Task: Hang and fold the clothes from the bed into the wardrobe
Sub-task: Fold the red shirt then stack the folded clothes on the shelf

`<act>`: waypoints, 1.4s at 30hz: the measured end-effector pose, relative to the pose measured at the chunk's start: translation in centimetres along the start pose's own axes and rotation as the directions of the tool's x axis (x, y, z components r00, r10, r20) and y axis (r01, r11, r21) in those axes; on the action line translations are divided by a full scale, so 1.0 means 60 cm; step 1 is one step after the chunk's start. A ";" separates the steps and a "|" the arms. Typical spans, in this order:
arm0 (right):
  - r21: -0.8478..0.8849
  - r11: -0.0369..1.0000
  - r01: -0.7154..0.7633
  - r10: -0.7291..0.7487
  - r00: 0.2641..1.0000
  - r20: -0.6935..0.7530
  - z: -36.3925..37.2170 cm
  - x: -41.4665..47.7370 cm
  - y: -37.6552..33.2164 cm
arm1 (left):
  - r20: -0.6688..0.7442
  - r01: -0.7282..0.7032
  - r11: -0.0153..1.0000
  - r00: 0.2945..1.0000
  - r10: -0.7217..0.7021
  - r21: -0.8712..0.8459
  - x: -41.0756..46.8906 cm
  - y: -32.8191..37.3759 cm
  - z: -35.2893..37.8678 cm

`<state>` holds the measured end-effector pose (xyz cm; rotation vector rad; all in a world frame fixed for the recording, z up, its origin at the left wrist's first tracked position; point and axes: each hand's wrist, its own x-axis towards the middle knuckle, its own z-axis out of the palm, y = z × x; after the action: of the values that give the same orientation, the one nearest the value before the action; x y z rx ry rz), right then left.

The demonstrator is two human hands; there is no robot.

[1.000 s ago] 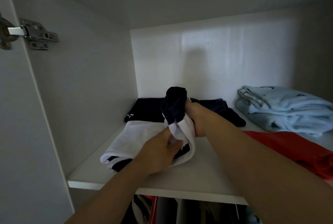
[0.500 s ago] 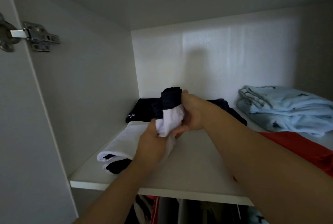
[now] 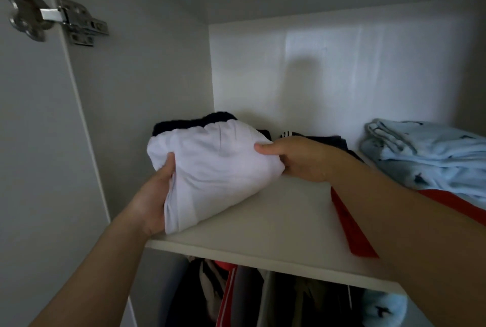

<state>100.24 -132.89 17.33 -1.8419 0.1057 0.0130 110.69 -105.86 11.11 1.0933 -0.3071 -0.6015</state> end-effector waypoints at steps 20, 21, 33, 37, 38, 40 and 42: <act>-0.961 0.275 0.014 -0.045 0.999 0.001 0.105 0.042 0.036 | 0.065 -0.058 -0.117 0.997 0.052 0.991 0.061 0.000 0.059; -0.936 0.351 0.009 -0.042 0.999 -0.007 0.105 0.038 0.033 | 0.064 -0.061 -0.090 0.997 0.036 0.994 0.066 -0.003 0.051; -0.816 0.424 -0.393 -0.052 0.889 -0.455 -0.049 -0.106 -0.005 | 0.601 -0.462 -0.386 0.643 0.474 0.798 0.039 -0.057 0.220; -0.684 0.242 -0.688 0.065 0.715 -0.696 -0.122 -0.181 0.029 | 0.900 -0.878 -0.201 0.431 0.062 0.434 0.004 -0.125 0.340; -0.687 0.186 -0.702 0.085 0.708 -0.701 -0.131 -0.204 0.038 | 0.919 -0.902 -0.221 0.390 -0.048 0.371 0.007 -0.136 0.357; -0.650 0.151 -0.745 0.137 0.667 -0.733 -0.151 -0.249 0.063 | 0.892 -0.881 -0.372 0.392 -0.224 0.293 0.024 -0.158 0.377; -0.601 0.174 -0.780 0.211 0.626 -0.751 -0.159 -0.286 0.081 | 0.889 -0.885 -0.365 0.389 -0.243 0.288 0.040 -0.182 0.383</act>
<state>82.35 -142.22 16.35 -2.8045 1.4609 0.0887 97.44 -127.74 11.30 1.9484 -2.4127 0.3329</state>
